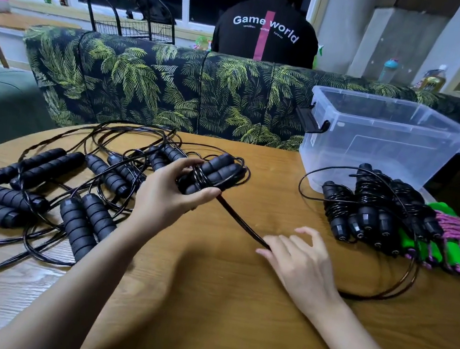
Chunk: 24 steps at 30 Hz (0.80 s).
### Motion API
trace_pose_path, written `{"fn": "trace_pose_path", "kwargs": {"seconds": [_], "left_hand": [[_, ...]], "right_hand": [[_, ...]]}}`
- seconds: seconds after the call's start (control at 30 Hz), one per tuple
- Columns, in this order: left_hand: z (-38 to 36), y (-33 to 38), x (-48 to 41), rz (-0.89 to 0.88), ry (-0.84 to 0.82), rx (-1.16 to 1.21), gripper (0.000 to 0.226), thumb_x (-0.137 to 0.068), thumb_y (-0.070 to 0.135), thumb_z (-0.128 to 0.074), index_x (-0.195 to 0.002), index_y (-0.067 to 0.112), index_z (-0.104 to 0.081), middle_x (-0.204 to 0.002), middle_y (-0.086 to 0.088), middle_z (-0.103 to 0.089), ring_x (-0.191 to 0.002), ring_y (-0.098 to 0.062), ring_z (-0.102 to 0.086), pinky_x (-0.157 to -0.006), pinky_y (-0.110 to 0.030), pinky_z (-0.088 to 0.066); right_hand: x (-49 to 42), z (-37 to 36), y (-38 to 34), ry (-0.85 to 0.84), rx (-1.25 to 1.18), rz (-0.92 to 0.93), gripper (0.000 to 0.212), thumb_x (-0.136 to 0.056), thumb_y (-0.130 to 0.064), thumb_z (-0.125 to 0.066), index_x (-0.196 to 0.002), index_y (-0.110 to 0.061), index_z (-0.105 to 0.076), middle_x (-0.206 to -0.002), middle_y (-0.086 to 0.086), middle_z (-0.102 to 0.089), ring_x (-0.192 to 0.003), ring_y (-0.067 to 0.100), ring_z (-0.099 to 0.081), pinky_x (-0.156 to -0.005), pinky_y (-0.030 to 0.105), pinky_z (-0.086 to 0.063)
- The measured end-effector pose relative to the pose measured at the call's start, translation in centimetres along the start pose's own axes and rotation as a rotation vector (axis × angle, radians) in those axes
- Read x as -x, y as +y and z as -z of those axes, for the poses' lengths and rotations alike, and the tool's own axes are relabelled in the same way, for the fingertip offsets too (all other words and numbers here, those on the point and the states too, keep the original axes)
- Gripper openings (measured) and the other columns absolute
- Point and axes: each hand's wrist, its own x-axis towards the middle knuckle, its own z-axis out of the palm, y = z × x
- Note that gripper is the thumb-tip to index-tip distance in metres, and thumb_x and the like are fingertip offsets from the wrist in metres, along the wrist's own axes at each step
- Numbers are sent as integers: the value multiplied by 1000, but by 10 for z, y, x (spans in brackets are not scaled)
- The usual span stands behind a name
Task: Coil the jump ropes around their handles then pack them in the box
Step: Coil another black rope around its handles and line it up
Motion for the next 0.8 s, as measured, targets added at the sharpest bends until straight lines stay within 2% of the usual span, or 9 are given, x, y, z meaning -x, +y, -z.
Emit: {"fn": "trace_pose_path", "kwargs": {"seconds": [0.13, 0.23, 0.3, 0.37, 0.43, 0.5, 0.63, 0.73, 0.8], "left_hand": [[2, -12, -1, 37, -21, 171, 71, -53, 82, -76, -115, 49, -63, -110, 7, -72, -103, -26, -69, -81, -55, -57], [2, -14, 4, 9, -45, 217, 69, -57, 76, -79, -117, 45, -63, -110, 6, -72, -103, -29, -69, -82, -59, -56], [3, -16, 6, -17, -59, 238, 67, -61, 70, -80, -119, 42, -63, -111, 5, -72, -104, -28, -68, -84, -60, -55], [6, -14, 9, -54, -68, 234, 62, -65, 61, -80, -120, 39, -63, -109, 7, -72, -104, -20, -69, -87, -52, -56], [9, -9, 13, -107, -80, 239, 62, -67, 52, -79, -122, 29, -63, -107, 11, -72, -102, -5, -67, -89, -30, -55], [12, -5, 17, -150, -117, 252, 64, -68, 47, -78, -125, 23, -62, -111, 11, -71, -105, -3, -66, -91, -25, -52], [12, -1, 23, -297, -192, 95, 69, -67, 55, -80, -128, 33, -57, -117, 9, -69, -111, -11, -65, -97, -44, -52], [8, 13, 28, -474, -193, -187, 74, -64, 72, -70, -129, 41, -50, -105, 12, -67, -95, -6, -62, -83, -34, -51], [3, 22, 28, -682, -169, -386, 72, -69, 76, -62, -127, 36, -52, -104, 15, -67, -85, -9, -56, -73, -30, -48]], "right_hand": [[-1, 1, 7, -105, -135, -83, 34, -101, -40, -45, -83, -21, -67, -73, -12, -65, -65, 8, -59, -87, 33, -44], [-9, 4, 12, -347, -536, -405, 32, -96, -52, -45, -74, -36, -61, -73, -17, -66, -74, 3, -58, -92, 32, -37], [-16, 7, 20, -490, -850, -602, 31, -97, -42, -54, -68, -35, -64, -65, -17, -62, -68, 3, -54, -81, 30, -40], [-28, 14, 28, -594, -1030, -728, 34, -98, -33, -56, -68, -26, -67, -56, -14, -51, -60, 6, -45, -73, 29, -37], [-40, 19, 35, -682, -1128, -820, 38, -98, -34, -54, -66, -17, -65, -54, -6, -45, -59, 10, -45, -80, 23, -38], [-51, 21, 41, -759, -1189, -884, 39, -98, -35, -53, -66, -14, -61, -54, -2, -43, -56, 11, -46, -88, 14, -33], [-75, 17, 55, -827, -1176, -921, 39, -98, -36, -56, -64, -16, -58, -53, -5, -39, -54, 12, -41, -78, 22, -38], [-99, 14, 59, -835, -1108, -910, 37, -97, -36, -58, -64, -18, -60, -51, -8, -41, -57, 11, -42, -66, 26, -35], [-115, 15, 56, -822, -1039, -854, 39, -97, -33, -59, -61, -18, -62, -51, -8, -43, -57, 12, -42, -66, 25, -37]]}}
